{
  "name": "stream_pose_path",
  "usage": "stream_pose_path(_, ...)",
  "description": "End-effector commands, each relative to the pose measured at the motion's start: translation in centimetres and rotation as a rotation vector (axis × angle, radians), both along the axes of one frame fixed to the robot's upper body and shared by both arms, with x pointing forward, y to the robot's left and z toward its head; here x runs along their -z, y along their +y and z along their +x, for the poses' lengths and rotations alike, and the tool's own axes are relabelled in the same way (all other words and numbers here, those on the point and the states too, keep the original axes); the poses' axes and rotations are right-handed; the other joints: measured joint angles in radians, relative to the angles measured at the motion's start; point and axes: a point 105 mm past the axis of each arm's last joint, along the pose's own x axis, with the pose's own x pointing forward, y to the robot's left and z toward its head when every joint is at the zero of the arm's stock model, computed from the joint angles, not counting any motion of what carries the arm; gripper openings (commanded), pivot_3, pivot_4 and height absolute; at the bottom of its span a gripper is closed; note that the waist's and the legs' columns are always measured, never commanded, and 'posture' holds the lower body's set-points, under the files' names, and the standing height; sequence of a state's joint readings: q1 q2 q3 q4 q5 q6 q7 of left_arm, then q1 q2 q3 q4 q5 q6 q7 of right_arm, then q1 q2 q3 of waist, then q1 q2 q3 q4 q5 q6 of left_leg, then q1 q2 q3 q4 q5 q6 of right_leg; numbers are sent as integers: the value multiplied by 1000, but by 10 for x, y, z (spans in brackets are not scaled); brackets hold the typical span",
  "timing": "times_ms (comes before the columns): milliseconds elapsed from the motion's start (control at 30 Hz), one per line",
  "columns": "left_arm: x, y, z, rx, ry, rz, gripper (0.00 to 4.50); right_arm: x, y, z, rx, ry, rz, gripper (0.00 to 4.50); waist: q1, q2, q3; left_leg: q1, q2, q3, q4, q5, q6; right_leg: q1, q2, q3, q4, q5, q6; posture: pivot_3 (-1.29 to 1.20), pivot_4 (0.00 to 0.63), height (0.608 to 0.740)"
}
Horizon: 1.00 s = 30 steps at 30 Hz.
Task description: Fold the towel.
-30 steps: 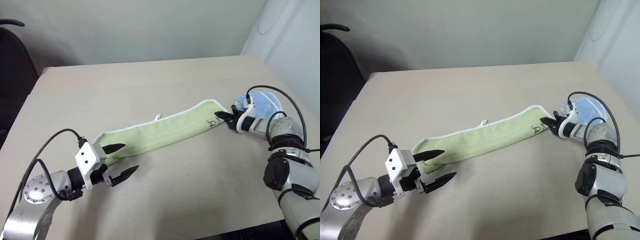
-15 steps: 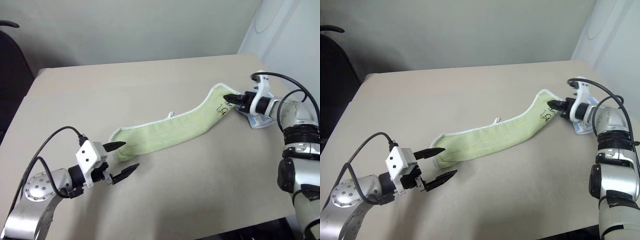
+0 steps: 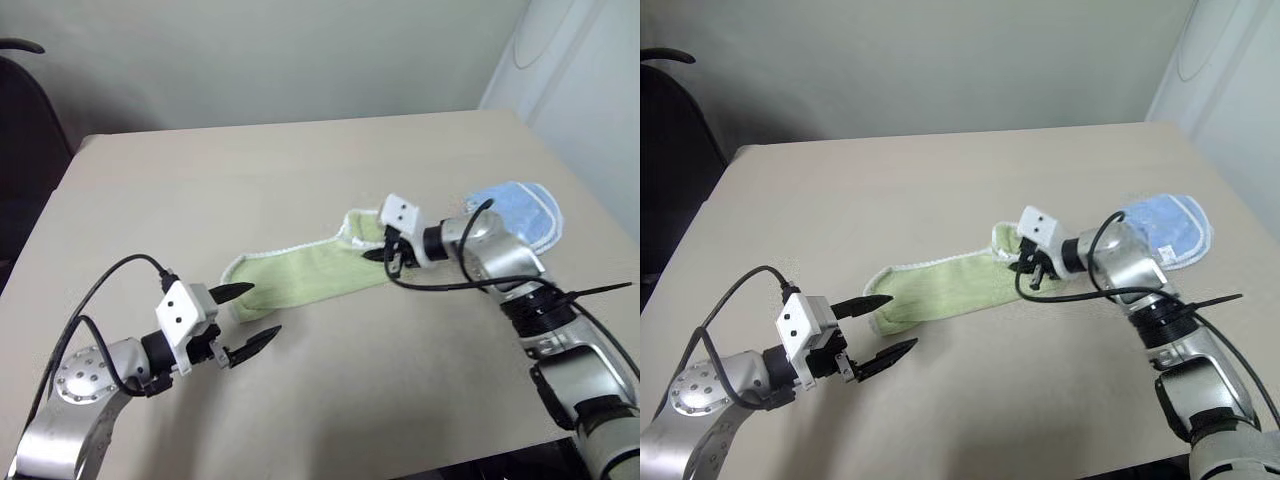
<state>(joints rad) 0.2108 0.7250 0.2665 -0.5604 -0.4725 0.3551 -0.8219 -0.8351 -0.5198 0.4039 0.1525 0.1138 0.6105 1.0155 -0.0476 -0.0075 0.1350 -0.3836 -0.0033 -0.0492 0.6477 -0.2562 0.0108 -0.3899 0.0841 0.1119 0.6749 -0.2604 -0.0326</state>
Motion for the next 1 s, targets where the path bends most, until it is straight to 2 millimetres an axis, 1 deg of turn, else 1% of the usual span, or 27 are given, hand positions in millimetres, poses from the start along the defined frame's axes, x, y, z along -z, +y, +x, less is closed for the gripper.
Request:
stream_pose_path(33, -9, -4, -6, -1, -48, 1, 4500, -11, 7, -4, -33, -8, 32, 471, 1, 0, 0, 0, 0, 0, 0, 0, 0, 0, 0, 0, 0, 0, 0, 0, 150, 740)
stream_pose_path(67, -9, -4, -7, -5, -47, -1, 4500, -11, 7, -6, -38, 7, 44, 645, 1, 0, 0, 0, 0, 0, 0, 0, 0, 0, 0, 0, -1, 0, 0, 0, 150, 740)
stream_pose_path(100, -9, -4, -7, -7, -47, -3, 4500, -12, 7, -7, -39, 16, 50, 926, 1, 0, 0, 0, 0, 0, 0, 0, 0, 1, 0, 0, -1, 0, 0, 0, 150, 740)
stream_pose_path(133, -8, -4, -7, -8, -46, -3, 4500, -12, 7, -7, -39, 22, 57, 1301, 2, 0, 0, 0, 0, 0, 0, 0, 0, 1, 0, 0, -1, 0, 0, 0, 150, 740)
stream_pose_path(167, -8, -4, -7, -9, -45, -4, 4500, -16, 7, -9, -45, 40, 81, 1592, 2, 0, 0, 0, 0, 0, 0, 0, -1, 1, 0, 0, -1, 0, 0, 0, 150, 740)
stream_pose_path(267, -8, -5, -7, -9, -46, -10, 4500, -28, 6, -12, -50, 78, 148, 2677, 3, 0, 0, 0, 0, 0, 0, 1, -1, 1, 0, 0, -1, 0, 0, 0, 150, 740)
stream_pose_path(333, -9, -6, -7, -9, -49, -17, 4500, -38, 3, -13, -49, 88, 199, 3379, 3, 0, 0, 0, 0, 0, 0, 1, -2, 1, 0, 0, -1, 0, 0, 0, 150, 740)
stream_pose_path(367, -10, -5, -6, -14, -52, -29, 4500, -47, -2, -16, -59, 109, 248, 3714, 3, 0, 0, 0, 0, 0, 0, 1, -2, 1, 0, 0, -1, 0, 0, 0, 150, 740)
stream_pose_path(433, -14, -3, -5, -33, -62, -63, 4500, -66, -13, -18, -63, 127, 340, 3714, 5, 0, 0, 0, 0, 0, 0, 1, -2, 1, 0, 0, -2, 0, 0, 0, 150, 740)
stream_pose_path(467, -18, 0, -5, -52, -69, -94, 4500, -75, -19, -14, -36, 122, 388, 3714, 6, 0, 0, 0, 0, 0, 0, 2, -3, 1, 0, 0, -2, 0, 1, 0, 150, 740)
stream_pose_path(500, -22, 4, -3, -75, -74, -132, 4500, -81, -24, -4, 21, 103, 426, 3714, 6, 0, 0, 0, 0, 0, 0, 2, -3, 2, 0, 0, -2, 0, 1, 0, 150, 740)
stream_pose_path(533, -26, 8, -2, -100, -76, -181, 4500, -83, -31, 12, 119, 89, 455, 3512, 7, 0, 0, 0, 0, 0, 0, 2, -3, 2, 0, 0, -2, 0, 1, 0, 150, 740)
stream_pose_path(567, -30, 11, -1, -121, -74, -229, 4500, -79, -37, 27, 209, 72, 445, 3266, 5, 0, 0, 0, 0, 0, 0, 2, -3, 2, 0, 0, -2, 0, 1, 0, 150, 740)
stream_pose_path(600, -33, 13, 1, -141, -70, -285, 4500, -72, -40, 36, 254, 45, 419, 3033, 3, 0, 0, 1, 0, 0, 0, 2, -3, 2, 0, 1, -1, 0, 1, 0, 150, 740)
stream_pose_path(633, -35, 14, 1, -155, -64, -330, 4500, -66, -39, 40, 264, 33, 408, 2750, 4, -1, -1, 1, 0, 0, 0, 2, -3, 2, 0, 0, 0, 0, 1, 0, 150, 740)
stream_pose_path(700, -37, 18, 3, -194, -28, -449, 4500, -51, -32, 43, 253, 40, 417, 1999, 3, -2, -1, 2, 0, -1, 0, 2, -3, 2, 0, 0, 0, 0, 0, 0, 150, 740)
stream_pose_path(800, -29, 26, 3, -248, 49, -547, 4500, -25, -21, 44, 222, 54, 406, 913, 2, -1, -1, 2, 0, 0, -1, 2, -3, 0, 0, 0, 1, -1, 0, 0, 150, 740)
stream_pose_path(867, -27, 31, 3, -294, 86, -625, 4500, -5, -18, 45, 213, 47, 362, 155, 3, -1, -1, 1, 0, 0, -2, 2, -4, -1, 0, 0, 1, -1, 0, 0, 150, 740)
stream_pose_path(900, -27, 34, 4, -320, 101, -677, 4500, 5, -17, 45, 204, 40, 336, 37, 3, -1, 0, 1, 0, 0, -2, 3, -5, -1, 0, 0, 1, -1, 0, 0, 150, 740)
stream_pose_path(933, -28, 37, 4, -345, 117, -730, 4500, 12, -15, 45, 199, 40, 320, 37, 3, -1, 0, 1, 0, 1, -1, 3, -5, -1, 0, 0, 1, -1, 0, 0, 150, 740)
stream_pose_path(1000, -28, 43, 3, -391, 159, -887, 4500, 38, -18, 51, 253, 23, 231, 37, 5, -1, -1, 1, 0, 0, 0, 3, -5, 0, 0, 0, 1, -1, 0, 0, 150, 740)
